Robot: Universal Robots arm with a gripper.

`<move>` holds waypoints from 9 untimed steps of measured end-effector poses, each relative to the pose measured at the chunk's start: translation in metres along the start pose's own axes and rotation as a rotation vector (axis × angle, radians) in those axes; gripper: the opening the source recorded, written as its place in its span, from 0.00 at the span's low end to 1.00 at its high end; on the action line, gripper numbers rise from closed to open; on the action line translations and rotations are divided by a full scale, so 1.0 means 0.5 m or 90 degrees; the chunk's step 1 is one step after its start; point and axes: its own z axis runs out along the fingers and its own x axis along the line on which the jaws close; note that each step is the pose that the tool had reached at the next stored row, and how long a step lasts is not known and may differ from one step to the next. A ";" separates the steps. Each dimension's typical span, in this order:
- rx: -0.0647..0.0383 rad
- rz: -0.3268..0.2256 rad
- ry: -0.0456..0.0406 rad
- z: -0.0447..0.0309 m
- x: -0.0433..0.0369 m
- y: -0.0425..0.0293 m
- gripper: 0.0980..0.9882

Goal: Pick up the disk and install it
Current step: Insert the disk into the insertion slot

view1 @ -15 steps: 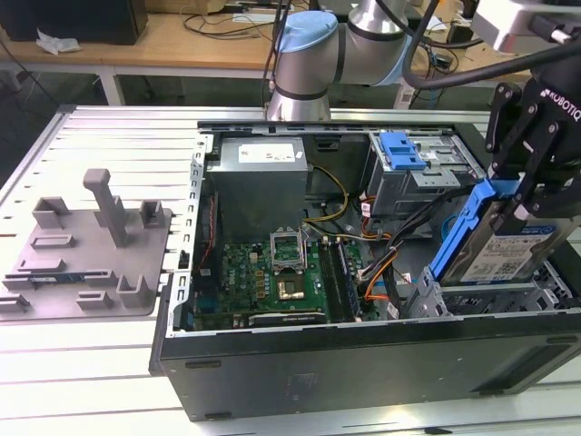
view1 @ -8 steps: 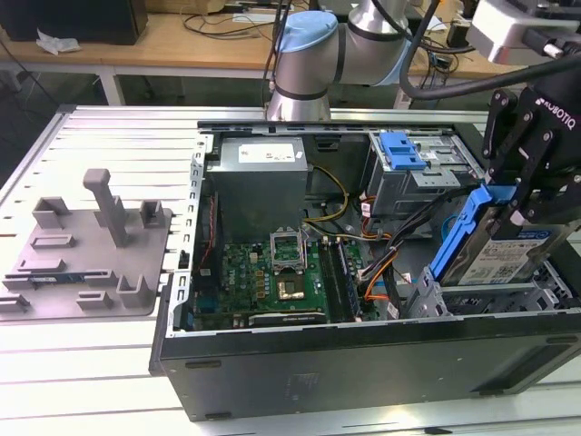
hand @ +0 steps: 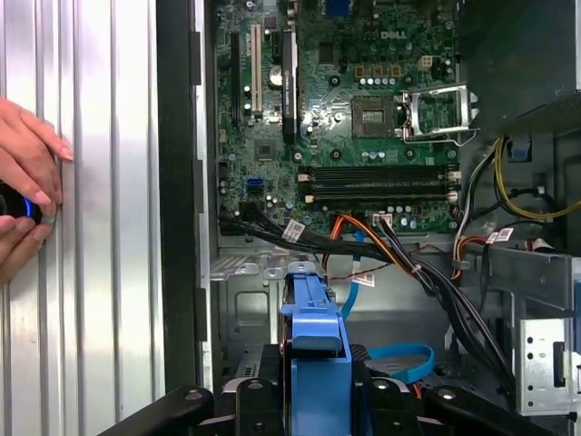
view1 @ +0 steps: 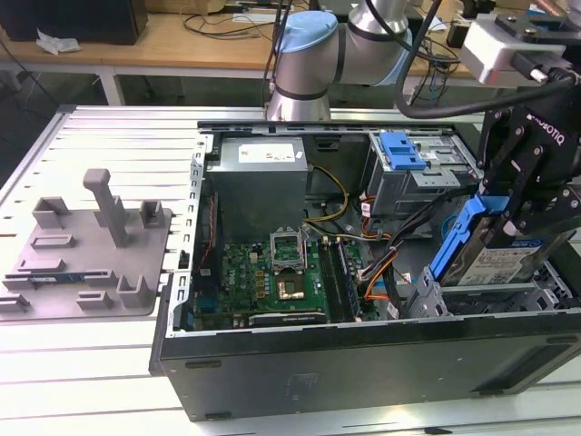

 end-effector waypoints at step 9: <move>0.000 0.000 0.0001 0.009 0.000 0.000 0.52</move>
